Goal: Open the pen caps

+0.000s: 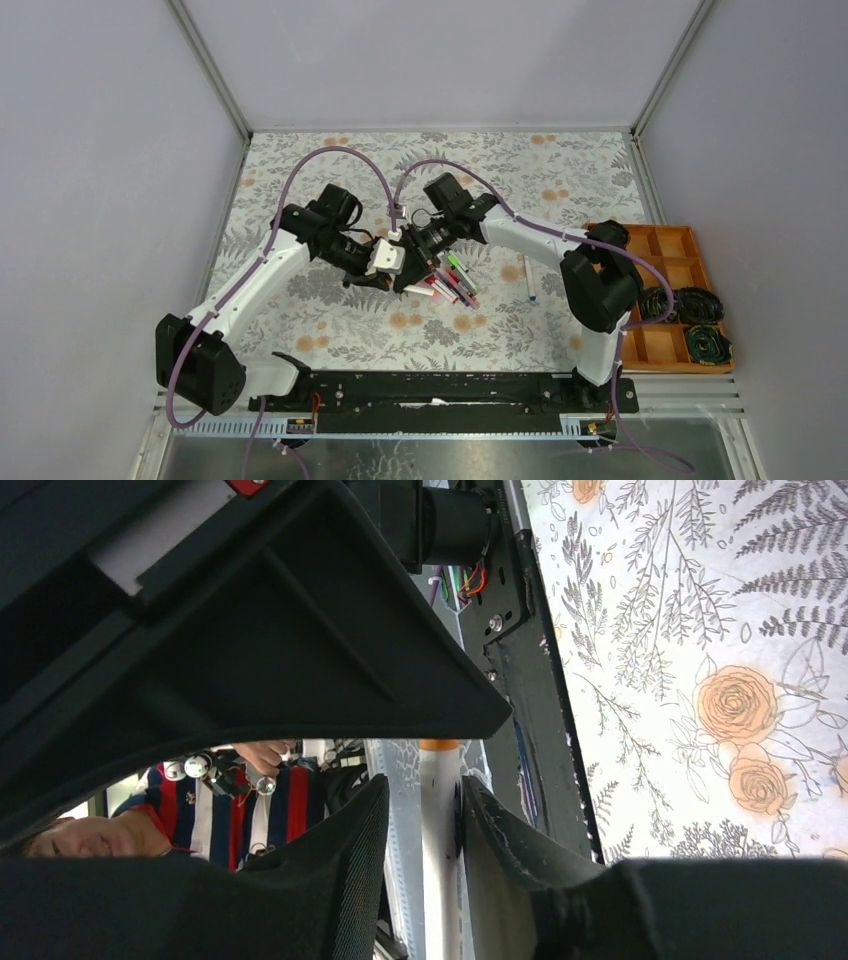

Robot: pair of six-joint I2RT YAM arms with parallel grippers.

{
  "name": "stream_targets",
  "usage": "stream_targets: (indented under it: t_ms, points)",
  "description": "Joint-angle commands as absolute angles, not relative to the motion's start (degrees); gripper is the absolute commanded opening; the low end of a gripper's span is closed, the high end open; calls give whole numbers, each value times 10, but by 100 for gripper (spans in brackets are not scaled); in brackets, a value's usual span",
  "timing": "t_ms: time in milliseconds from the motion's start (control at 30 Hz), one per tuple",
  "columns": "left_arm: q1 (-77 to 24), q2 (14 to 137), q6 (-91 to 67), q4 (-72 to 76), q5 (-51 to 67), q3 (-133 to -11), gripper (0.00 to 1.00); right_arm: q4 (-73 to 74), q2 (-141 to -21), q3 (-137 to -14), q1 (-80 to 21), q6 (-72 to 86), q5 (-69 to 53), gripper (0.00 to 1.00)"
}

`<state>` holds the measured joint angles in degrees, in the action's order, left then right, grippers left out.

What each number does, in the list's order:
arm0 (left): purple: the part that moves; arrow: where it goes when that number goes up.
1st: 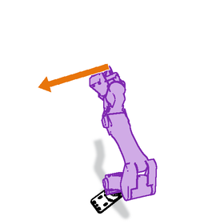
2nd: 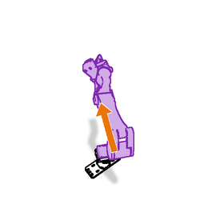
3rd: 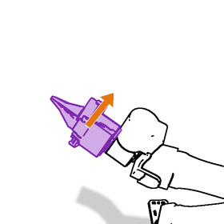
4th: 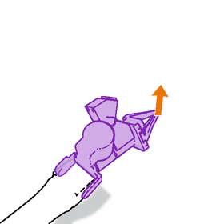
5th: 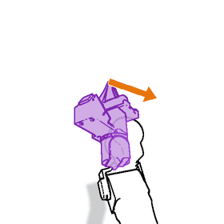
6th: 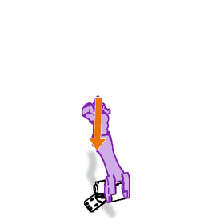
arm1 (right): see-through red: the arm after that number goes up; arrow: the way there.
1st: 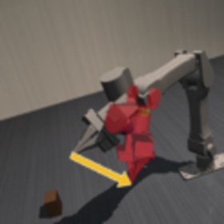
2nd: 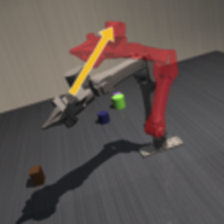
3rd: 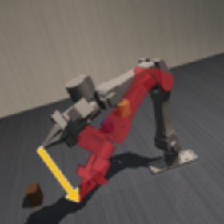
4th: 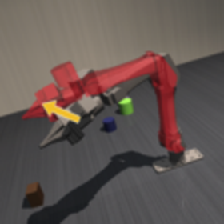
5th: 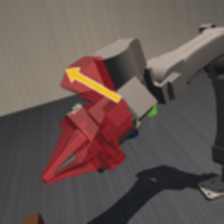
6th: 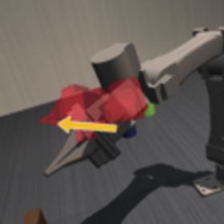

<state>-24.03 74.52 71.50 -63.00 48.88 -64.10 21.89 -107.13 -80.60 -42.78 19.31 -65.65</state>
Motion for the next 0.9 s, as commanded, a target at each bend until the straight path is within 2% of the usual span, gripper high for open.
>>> stream_targets:
  t_ms: [0,33,100,167,400,467,567,667,867]
  points:
    - [-244,744,712,-606,488,-643,0,180,-1082,-801,-449,226,-689,38]
    - [-244,744,712,-606,486,-643,0,175,-1081,-800,-449,229,-689,32]
    - [-244,744,711,-606,480,-643,0,177,-1076,-797,-450,228,-684,11]
    - [-244,744,712,-606,470,-643,0,197,-1069,-795,-448,212,-677,0]
    - [-225,751,741,-606,385,-653,0,212,-1012,-718,-428,199,-652,0]
    - [-183,769,757,-602,356,-671,0,226,-993,-703,-424,201,-632,0]
    - [-78,818,796,-655,410,-732,0,269,-964,-691,-419,172,-608,0]
    - [-35,849,815,-688,429,-759,0,275,-957,-666,-399,169,-605,0]
    - [-26,814,745,-528,423,-613,0,287,-926,-657,-342,175,-519,0]
